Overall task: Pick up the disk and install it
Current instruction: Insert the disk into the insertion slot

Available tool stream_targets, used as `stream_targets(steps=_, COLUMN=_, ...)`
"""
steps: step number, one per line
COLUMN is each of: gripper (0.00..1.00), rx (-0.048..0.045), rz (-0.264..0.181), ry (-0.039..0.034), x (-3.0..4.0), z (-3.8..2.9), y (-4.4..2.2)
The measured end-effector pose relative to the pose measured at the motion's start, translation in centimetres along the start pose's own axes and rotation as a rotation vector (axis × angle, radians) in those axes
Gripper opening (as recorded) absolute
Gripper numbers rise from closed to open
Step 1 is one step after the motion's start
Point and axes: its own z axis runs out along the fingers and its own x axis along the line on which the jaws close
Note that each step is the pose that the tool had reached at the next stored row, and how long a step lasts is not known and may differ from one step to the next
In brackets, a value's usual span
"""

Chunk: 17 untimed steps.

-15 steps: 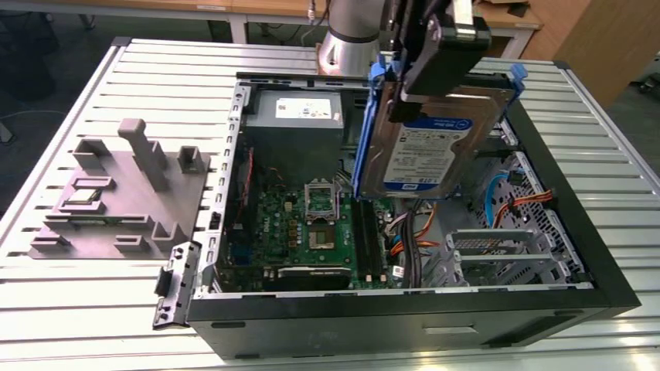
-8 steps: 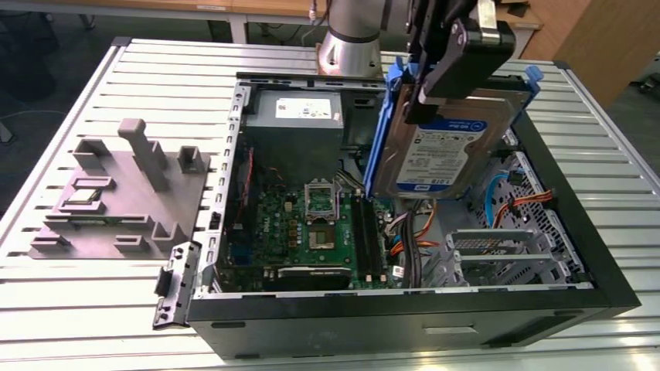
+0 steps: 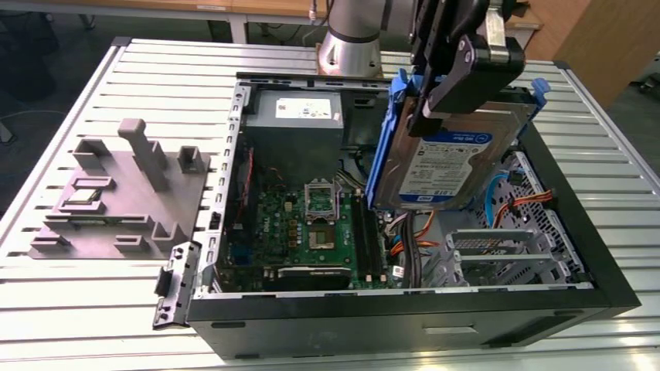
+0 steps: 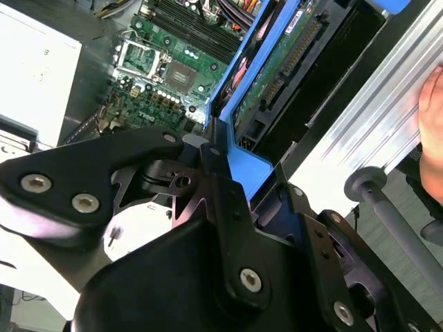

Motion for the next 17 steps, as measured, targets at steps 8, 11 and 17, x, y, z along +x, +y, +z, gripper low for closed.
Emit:
stream_targets(steps=8, gripper=0.36, rx=-0.0001, rz=0.0, ry=0.0002, x=0.12, z=-0.01, y=-0.05)
stream_targets(steps=11, gripper=0.36, rx=0.0, rz=0.0, ry=0.0002, x=0.12, z=-0.01, y=-0.16)
stream_targets(steps=17, gripper=0.36, rx=-0.0001, rz=0.0, ry=0.0002, x=0.08, z=0.0, y=-1.07)
